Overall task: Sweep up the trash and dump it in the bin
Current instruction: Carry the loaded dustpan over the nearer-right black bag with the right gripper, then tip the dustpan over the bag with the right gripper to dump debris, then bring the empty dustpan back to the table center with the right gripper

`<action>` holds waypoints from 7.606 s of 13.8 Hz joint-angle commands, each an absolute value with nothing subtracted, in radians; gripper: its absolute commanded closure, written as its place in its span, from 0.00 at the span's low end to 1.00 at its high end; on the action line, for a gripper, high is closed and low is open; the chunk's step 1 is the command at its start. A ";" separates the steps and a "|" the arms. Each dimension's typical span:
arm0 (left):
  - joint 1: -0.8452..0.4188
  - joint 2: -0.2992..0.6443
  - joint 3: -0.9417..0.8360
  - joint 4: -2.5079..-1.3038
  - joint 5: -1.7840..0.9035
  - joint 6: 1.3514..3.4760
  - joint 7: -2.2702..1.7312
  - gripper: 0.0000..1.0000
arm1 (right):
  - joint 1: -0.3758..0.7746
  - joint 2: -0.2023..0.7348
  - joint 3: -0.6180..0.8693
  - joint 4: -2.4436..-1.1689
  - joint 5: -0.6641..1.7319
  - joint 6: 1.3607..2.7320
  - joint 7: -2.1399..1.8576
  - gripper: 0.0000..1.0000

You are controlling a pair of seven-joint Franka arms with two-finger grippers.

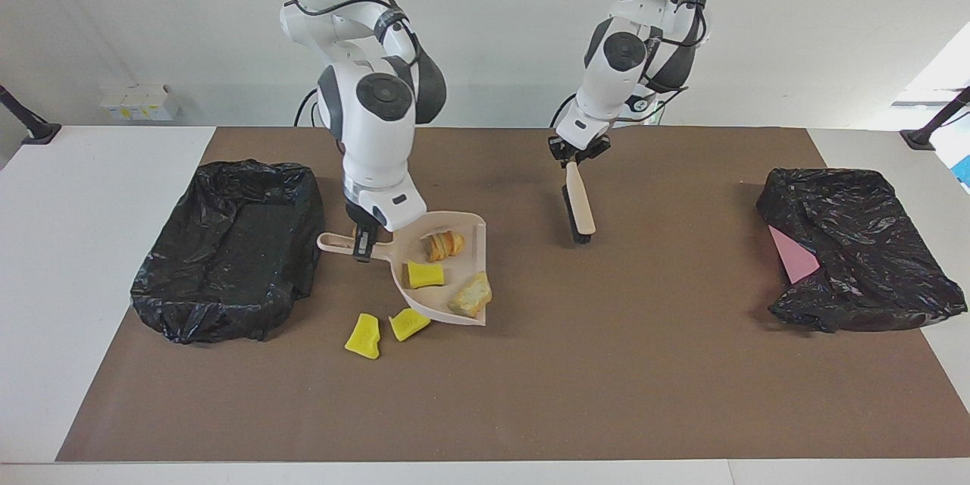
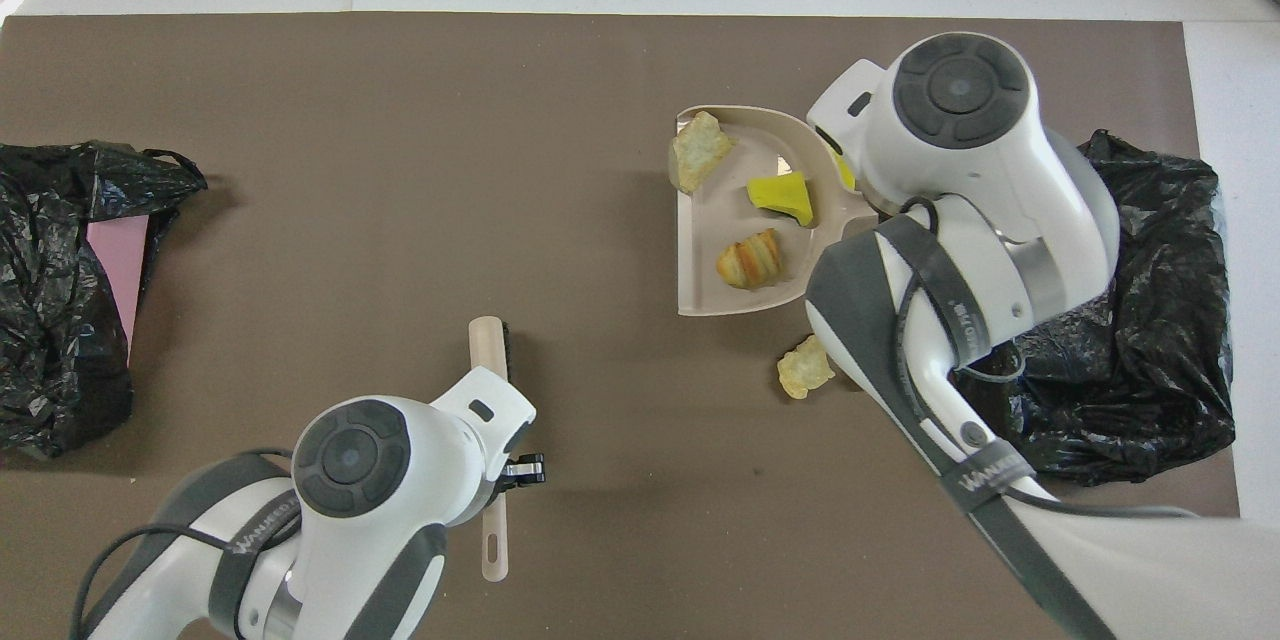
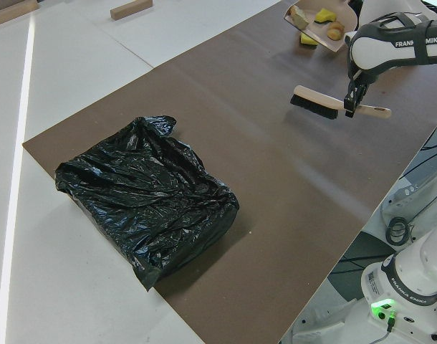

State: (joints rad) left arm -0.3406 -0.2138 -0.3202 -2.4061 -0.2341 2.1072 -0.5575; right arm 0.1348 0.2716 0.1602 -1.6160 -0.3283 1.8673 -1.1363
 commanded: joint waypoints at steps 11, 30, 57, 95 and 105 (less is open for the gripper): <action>-0.380 -0.288 -0.592 -2.614 -0.212 2.442 -0.926 1.00 | -0.411 0.031 0.170 -1.808 -0.179 1.988 -1.805 1.00; -0.272 -0.230 -0.292 -2.172 -0.216 1.919 -0.434 0.00 | -0.402 -0.227 0.169 -2.203 -0.963 2.110 -1.266 1.00; -0.006 0.006 0.020 -1.597 -0.029 1.659 0.002 0.00 | 0.126 0.190 0.175 -1.478 -0.624 1.502 -0.507 1.00; -0.069 0.000 0.008 -1.598 0.005 1.589 0.035 0.00 | 0.548 0.839 0.195 -1.008 -0.072 1.801 0.752 0.55; -0.113 0.187 -0.008 -1.603 -0.006 1.781 0.035 0.00 | 0.577 0.410 0.230 -1.466 -0.051 1.772 0.761 0.03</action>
State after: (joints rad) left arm -0.0840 0.1347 -0.0099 -1.6164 -0.0075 1.7289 0.0306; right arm 0.5772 0.5855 0.2255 -1.2175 -0.0760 1.7282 0.7426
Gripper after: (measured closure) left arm 0.000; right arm 0.035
